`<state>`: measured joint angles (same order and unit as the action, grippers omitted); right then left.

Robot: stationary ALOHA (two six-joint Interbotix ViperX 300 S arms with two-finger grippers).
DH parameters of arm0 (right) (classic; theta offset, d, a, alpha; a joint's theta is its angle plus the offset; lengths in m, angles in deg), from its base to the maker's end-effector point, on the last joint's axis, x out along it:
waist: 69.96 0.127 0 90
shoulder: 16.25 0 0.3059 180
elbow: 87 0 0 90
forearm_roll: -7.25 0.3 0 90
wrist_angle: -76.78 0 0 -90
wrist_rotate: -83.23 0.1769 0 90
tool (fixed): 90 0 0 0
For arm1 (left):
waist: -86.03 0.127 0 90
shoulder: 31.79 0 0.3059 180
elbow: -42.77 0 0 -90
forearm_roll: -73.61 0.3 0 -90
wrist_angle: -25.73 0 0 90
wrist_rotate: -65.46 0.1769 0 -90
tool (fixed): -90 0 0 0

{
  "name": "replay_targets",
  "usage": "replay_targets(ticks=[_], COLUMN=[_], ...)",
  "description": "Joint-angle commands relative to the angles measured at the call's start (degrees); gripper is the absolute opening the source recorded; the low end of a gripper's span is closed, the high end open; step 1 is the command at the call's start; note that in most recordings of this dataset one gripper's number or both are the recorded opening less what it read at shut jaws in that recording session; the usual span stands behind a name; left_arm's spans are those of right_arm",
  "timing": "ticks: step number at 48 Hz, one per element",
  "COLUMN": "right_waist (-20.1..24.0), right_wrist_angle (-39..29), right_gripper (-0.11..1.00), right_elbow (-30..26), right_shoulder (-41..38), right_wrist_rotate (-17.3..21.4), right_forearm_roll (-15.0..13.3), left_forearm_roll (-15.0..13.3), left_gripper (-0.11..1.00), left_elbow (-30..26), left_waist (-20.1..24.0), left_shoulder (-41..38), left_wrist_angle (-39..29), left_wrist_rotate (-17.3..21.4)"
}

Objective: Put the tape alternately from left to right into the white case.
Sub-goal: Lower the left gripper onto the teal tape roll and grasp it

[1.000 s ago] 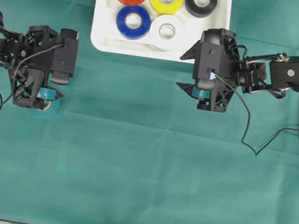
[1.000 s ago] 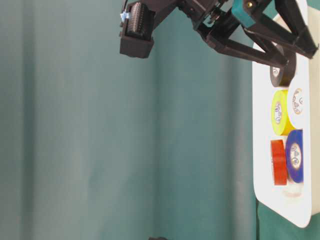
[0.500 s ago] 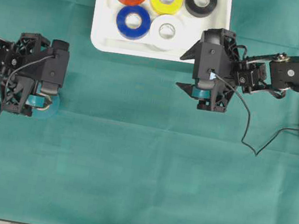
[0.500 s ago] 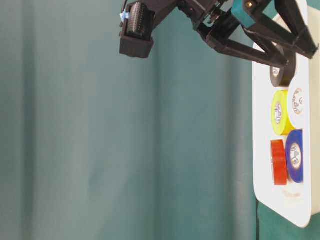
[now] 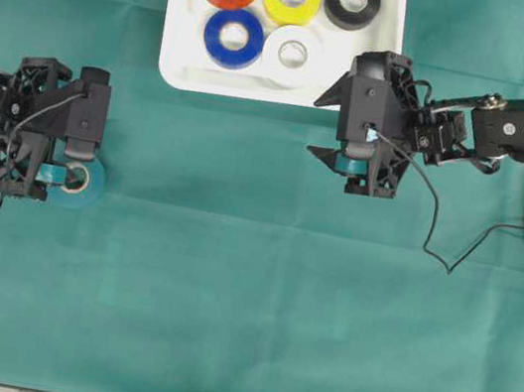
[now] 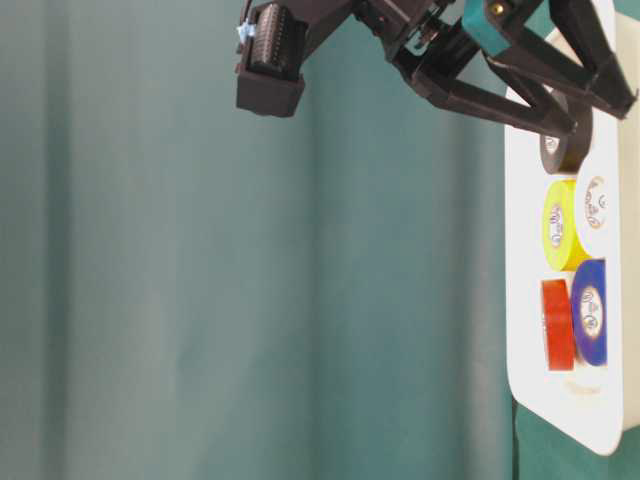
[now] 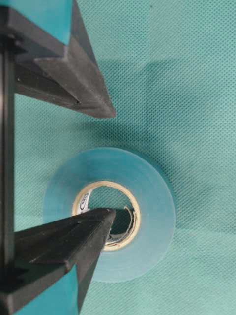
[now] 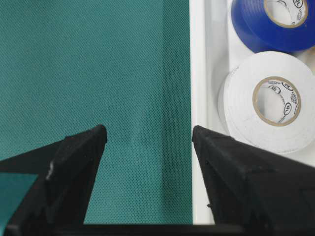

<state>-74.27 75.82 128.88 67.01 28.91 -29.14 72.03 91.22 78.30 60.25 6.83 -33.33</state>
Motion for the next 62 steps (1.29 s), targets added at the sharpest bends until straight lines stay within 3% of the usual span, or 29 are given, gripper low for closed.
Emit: replay_targets(ticks=[1, 24, 31, 34, 43, 48, 52, 62], right_waist=[0.2, 0.2, 0.2, 0.2, 0.2, 0.2, 0.2, 0.3], right_wrist_angle=[0.4, 0.4, 0.4, 0.4, 0.4, 0.4, 0.4, 0.4], right_gripper=[0.8, 0.8, 0.8, 0.8, 0.8, 0.8, 0.8, 0.8], right_elbow=[-1.0, -0.2, -0.2, -0.2, -0.2, -0.2, -0.2, -0.2], right_shoulder=[1.1, 1.1, 1.1, 1.1, 1.1, 1.1, 1.1, 1.1], right_wrist_rotate=[0.1, 0.2, 0.2, 0.2, 0.2, 0.2, 0.2, 0.2], right_forearm_roll=[-0.1, -0.2, -0.1, -0.1, -0.1, -0.1, -0.1, -0.1], left_forearm_roll=[0.0, -0.1, 0.0, -0.1, 0.0, -0.1, 0.0, 0.0], left_gripper=[0.93, 0.92, 0.87, 0.78, 0.22, 0.03, -0.04, -0.04], left_elbow=[0.4, 0.1, -0.3, -0.7, -2.3, -2.3, -2.1, -2.1], left_waist=[-0.2, -0.2, -0.2, -0.1, -0.2, -0.2, -0.1, -0.2], left_shoulder=[0.3, -2.6, -2.6, -2.6, -2.6, -2.7, -2.7, -2.7], left_wrist_angle=[0.4, 2.0, 1.9, 1.9, 1.8, 1.7, 1.6, 1.5], left_wrist_rotate=[-0.4, -0.5, -0.5, -0.5, -0.4, -0.4, -0.5, -0.5])
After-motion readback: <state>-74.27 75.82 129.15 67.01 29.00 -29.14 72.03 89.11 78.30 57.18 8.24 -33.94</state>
